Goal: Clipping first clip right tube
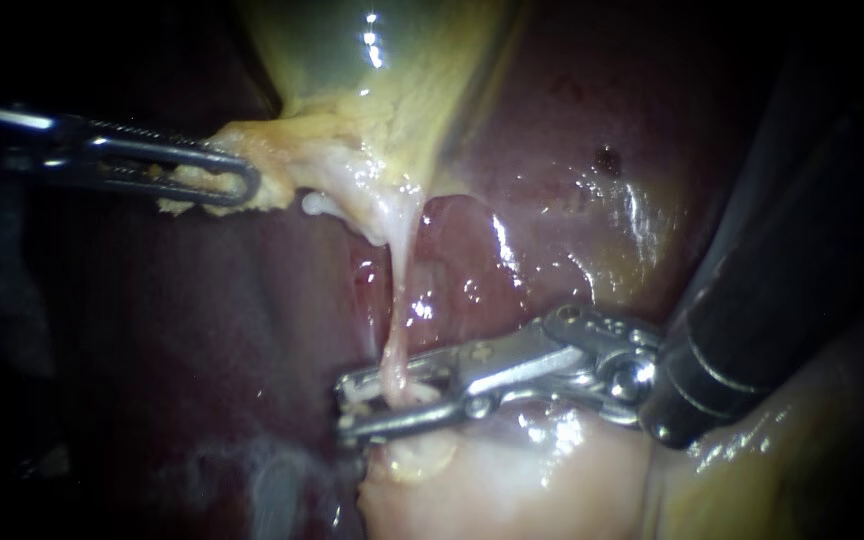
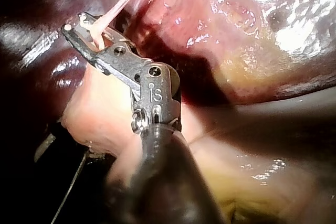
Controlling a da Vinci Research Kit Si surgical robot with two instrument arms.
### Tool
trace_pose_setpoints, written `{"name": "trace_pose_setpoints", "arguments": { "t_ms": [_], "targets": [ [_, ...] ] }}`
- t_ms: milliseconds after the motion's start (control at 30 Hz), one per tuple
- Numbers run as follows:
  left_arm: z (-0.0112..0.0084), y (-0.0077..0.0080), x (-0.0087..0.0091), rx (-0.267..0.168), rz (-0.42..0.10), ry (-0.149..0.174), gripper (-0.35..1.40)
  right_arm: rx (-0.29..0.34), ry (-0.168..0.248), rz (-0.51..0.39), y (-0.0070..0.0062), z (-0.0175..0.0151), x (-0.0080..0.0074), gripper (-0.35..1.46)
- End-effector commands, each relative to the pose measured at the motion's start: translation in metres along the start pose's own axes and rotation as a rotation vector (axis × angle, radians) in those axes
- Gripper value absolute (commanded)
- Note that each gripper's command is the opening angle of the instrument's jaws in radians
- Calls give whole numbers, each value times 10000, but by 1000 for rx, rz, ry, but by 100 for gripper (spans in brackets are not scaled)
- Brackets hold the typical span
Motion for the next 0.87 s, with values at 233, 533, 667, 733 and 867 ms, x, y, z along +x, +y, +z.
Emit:
{"name": "trace_pose_setpoints", "arguments": {
  "t_ms": [233, 533, 667, 733, 867],
  "targets": [
    [0, 0, 0, 0, 0, 0, -35, -19, -38, -11, 2, -3, -2, -35],
    [0, 0, 0, 0, 0, 0, -35, -46, -92, -16, 11, -7, -13, -35],
    [0, -1, 0, 0, 0, 0, -35, -46, -92, -16, 12, -7, -14, -35],
    [0, -1, 0, 0, 0, 0, -35, -46, -92, -16, 13, -7, -14, -35],
    [1, -2, 0, 0, 0, 0, -35, -46, -92, -16, 14, -8, -14, -35]
  ]
}}
